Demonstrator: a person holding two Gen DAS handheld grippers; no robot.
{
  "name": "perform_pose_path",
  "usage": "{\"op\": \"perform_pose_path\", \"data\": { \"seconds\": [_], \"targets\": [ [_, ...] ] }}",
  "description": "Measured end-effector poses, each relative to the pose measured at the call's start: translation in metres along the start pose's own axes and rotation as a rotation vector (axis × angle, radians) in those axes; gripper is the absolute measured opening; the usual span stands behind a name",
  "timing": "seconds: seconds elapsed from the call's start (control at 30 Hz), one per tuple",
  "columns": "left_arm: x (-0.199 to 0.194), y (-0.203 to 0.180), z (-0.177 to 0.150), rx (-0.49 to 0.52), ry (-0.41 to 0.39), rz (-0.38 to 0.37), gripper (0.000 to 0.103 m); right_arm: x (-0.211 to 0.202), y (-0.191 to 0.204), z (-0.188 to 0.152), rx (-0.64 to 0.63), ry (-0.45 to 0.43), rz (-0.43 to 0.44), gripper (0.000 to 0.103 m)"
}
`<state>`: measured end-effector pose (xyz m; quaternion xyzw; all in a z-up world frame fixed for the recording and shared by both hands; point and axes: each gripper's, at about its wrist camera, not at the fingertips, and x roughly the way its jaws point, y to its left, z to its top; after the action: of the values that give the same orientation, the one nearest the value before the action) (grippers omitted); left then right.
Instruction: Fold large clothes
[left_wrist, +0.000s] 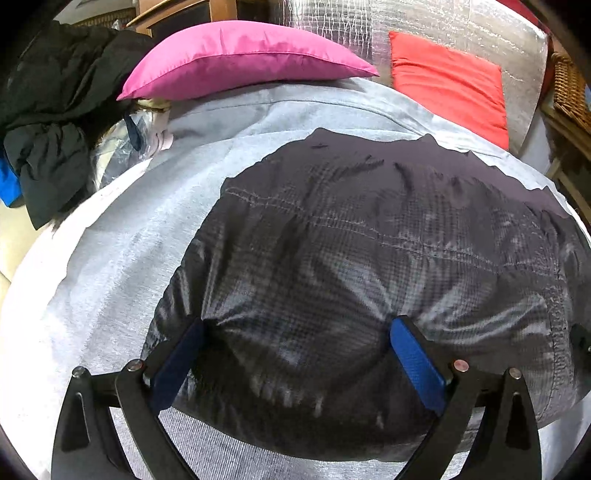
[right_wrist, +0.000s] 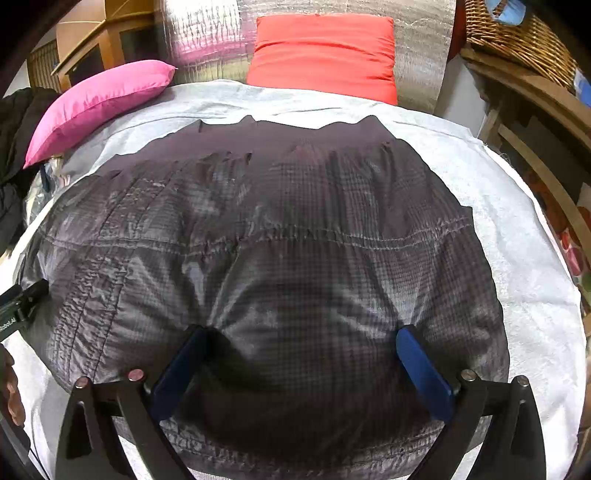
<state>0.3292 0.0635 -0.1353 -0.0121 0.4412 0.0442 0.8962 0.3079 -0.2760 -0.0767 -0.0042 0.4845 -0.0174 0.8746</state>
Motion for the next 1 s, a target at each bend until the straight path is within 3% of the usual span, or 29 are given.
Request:
{"op": "perform_pose_path", "data": {
  "seconds": [0.2, 0.37, 0.43, 0.5, 0.63, 0.8, 1.0],
  "targets": [
    [-0.01, 0.001, 0.003, 0.015, 0.009, 0.017, 0.103, -0.007, -0.003, 0.01, -0.002, 0.036, -0.006, 0.103],
    [-0.042, 0.02, 0.005, -0.037, -0.091, 0.004, 0.102, -0.041, -0.02, 0.011, 0.056, -0.075, -0.001, 0.103],
    [-0.025, 0.025, 0.001, -0.032, -0.031, 0.029, 0.102, -0.039, -0.035, 0.005, 0.087, -0.081, -0.023, 0.103],
    [-0.002, 0.027, -0.007, -0.032, 0.037, 0.02, 0.103, -0.017, -0.045, -0.002, 0.105, 0.001, -0.019, 0.103],
    [-0.011, 0.033, -0.004, -0.024, 0.002, 0.005, 0.103, -0.018, -0.063, -0.005, 0.165, -0.023, 0.046, 0.103],
    [-0.03, 0.065, 0.021, -0.061, -0.098, -0.052, 0.103, -0.041, -0.124, 0.0, 0.321, -0.096, 0.148, 0.103],
    [0.01, 0.086, 0.059, -0.123, 0.019, -0.259, 0.103, -0.003, -0.187, 0.016, 0.489, -0.016, 0.292, 0.103]
  ]
}}
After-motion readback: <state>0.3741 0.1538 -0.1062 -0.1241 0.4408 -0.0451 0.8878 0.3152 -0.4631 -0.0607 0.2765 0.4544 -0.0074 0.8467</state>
